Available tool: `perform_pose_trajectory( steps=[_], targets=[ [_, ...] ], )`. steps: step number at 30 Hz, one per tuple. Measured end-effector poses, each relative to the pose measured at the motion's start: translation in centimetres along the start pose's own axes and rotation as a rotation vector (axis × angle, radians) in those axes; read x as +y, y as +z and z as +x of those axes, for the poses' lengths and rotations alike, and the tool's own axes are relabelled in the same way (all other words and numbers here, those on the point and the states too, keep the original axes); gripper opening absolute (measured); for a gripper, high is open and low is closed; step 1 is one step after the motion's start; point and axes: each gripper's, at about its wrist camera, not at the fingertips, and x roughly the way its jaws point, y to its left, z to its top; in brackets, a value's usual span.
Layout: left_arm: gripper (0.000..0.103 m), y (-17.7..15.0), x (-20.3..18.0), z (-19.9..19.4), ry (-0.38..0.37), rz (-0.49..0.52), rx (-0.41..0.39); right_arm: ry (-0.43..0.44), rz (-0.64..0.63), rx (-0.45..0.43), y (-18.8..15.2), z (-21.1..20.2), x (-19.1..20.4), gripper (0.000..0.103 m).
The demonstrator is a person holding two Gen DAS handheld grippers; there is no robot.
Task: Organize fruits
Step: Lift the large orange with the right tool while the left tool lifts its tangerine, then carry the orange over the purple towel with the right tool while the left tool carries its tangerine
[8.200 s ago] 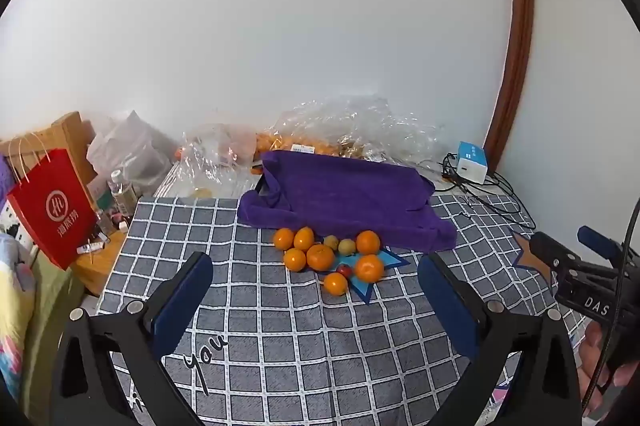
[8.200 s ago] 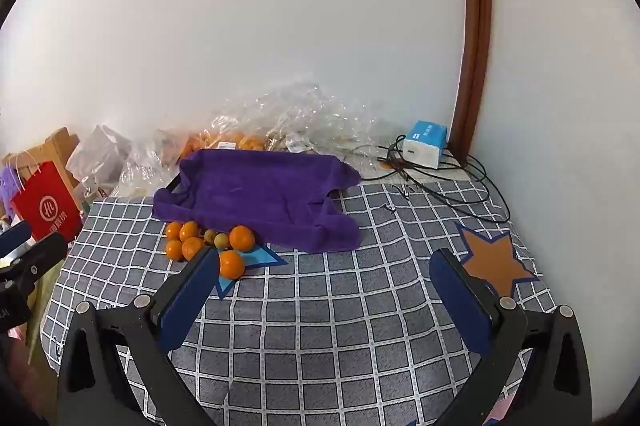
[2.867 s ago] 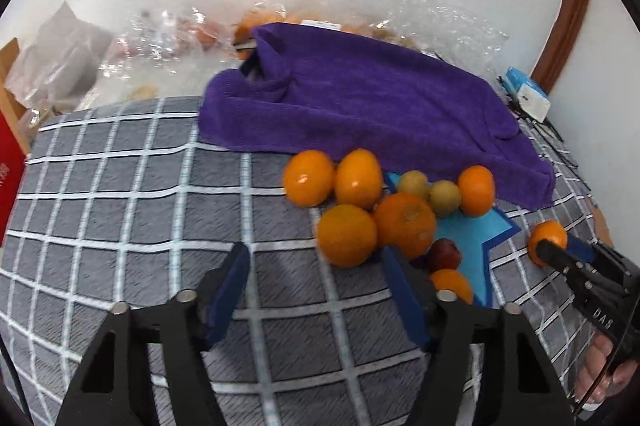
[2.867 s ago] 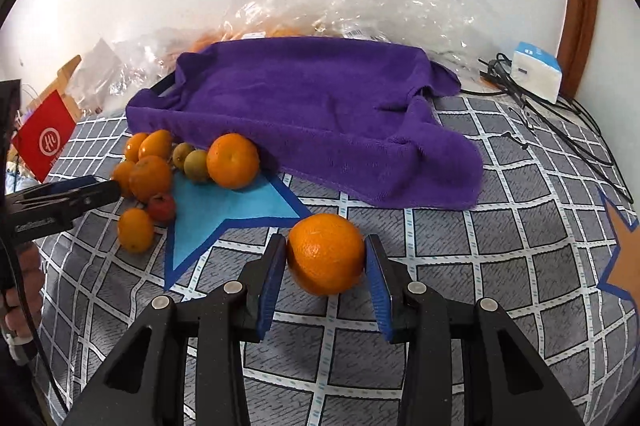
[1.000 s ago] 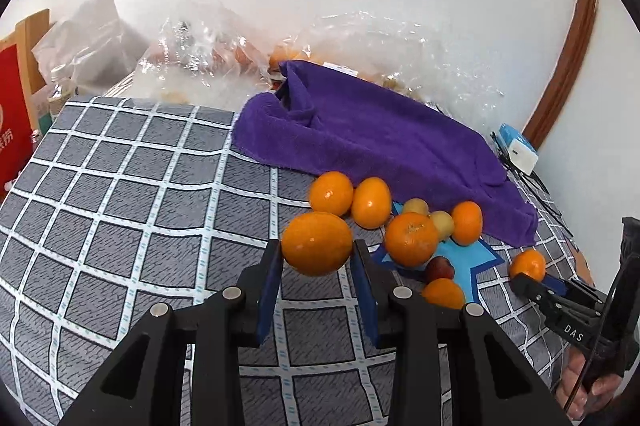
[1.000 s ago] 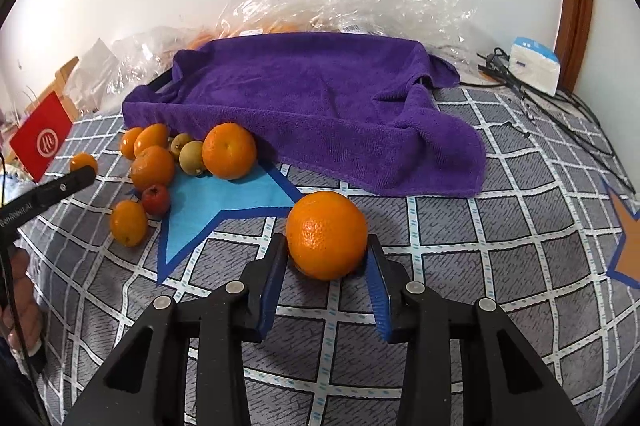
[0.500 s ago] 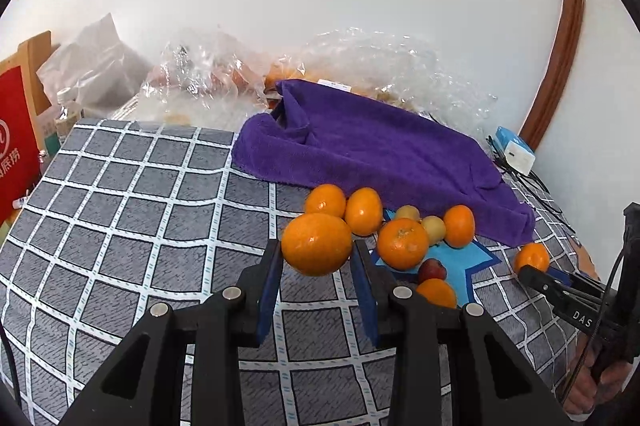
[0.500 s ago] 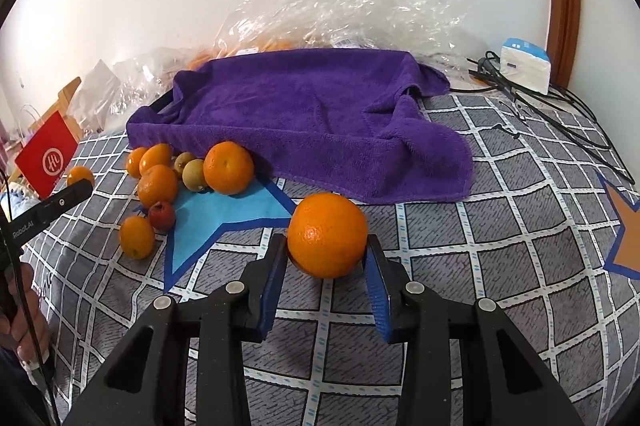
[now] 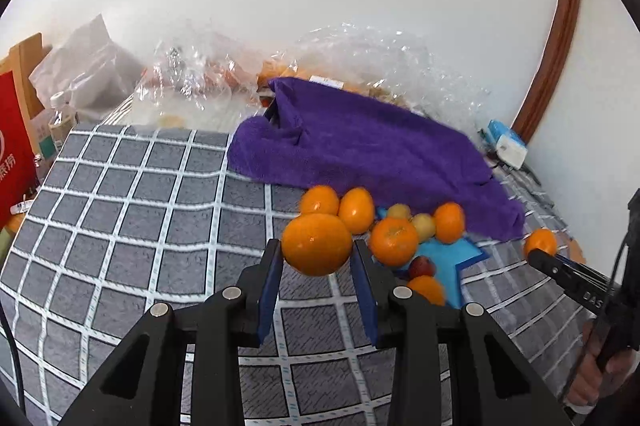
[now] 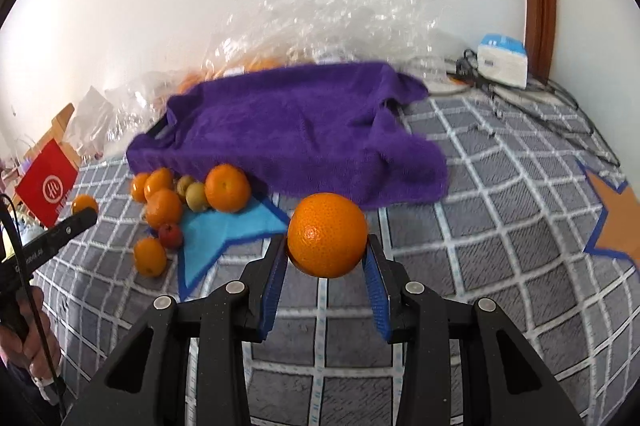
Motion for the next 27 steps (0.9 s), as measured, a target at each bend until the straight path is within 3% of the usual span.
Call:
perform_pose_trajectory(
  steps=[11, 18, 27],
  targets=[
    [0.033, 7.8, -1.6, -1.9, -0.051, 0.035, -0.071, 0.015, 0.002, -0.074, 5.2, -0.7, 0.6, 0.038],
    [0.033, 12.1, -3.3, 0.8, -0.058, 0.057, -0.086, -0.016, 0.015, -0.086, 8.5, 1.1, -0.3, 0.038],
    [0.033, 13.9, -4.4, 6.2, -0.059, 0.069, -0.030, -0.042, 0.030, -0.083, 11.5, 5.1, -1.8, 0.038]
  ],
)
